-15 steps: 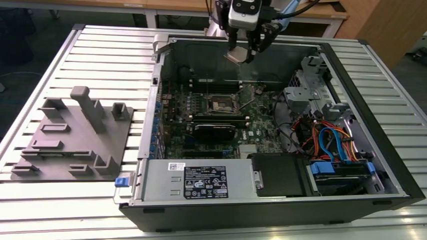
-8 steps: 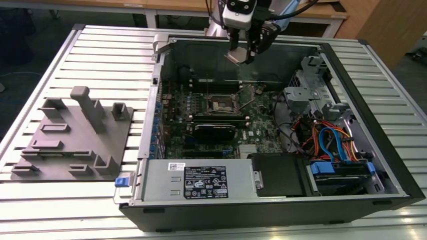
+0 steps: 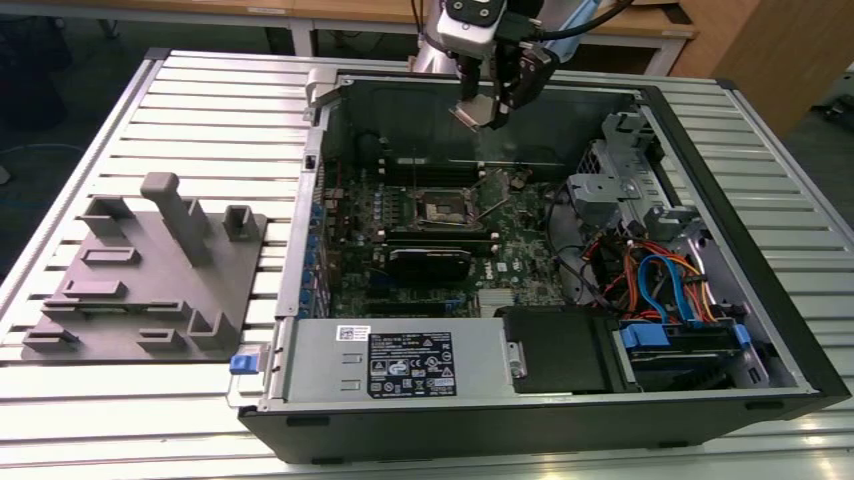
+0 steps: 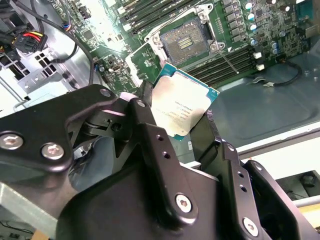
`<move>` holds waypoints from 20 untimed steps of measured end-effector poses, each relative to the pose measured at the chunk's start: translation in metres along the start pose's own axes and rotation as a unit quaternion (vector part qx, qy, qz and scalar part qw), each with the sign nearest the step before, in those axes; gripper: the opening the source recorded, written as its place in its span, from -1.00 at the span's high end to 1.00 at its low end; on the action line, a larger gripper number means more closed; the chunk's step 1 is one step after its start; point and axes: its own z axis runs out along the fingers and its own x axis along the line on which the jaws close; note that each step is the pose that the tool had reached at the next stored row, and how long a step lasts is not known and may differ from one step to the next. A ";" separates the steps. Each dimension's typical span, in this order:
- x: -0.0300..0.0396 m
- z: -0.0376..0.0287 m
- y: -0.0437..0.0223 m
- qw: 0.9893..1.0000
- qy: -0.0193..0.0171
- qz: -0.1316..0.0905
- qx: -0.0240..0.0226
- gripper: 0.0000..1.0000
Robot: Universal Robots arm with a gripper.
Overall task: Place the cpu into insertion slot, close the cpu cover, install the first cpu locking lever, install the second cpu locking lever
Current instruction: 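Place the cpu into insertion slot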
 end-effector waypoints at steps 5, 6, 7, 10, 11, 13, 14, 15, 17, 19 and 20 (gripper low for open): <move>0.0000 0.0000 0.0000 1.000 0.000 0.001 0.000 -0.08; 0.0000 0.0000 0.0000 1.000 0.000 0.001 0.000 -0.08; 0.0000 0.0000 0.0000 1.000 0.000 0.001 0.000 -0.08; 0.0000 0.0001 0.0001 1.000 -0.001 0.001 0.000 -0.08; 0.0001 0.0002 0.0001 1.000 -0.001 0.001 0.001 -0.08; 0.0000 0.0005 0.0000 1.000 -0.002 0.000 0.002 -0.08; 0.0000 0.0008 0.0000 1.000 -0.002 0.000 0.002 -0.08; 0.0000 0.0011 -0.0001 1.000 -0.002 0.002 0.002 -0.08; 0.0000 0.0020 -0.0002 1.000 -0.003 0.018 0.002 -0.08; 0.0000 0.0030 -0.0003 0.999 -0.005 0.035 0.002 -0.08; -0.0001 0.0036 -0.0003 0.999 -0.006 0.044 0.002 -0.08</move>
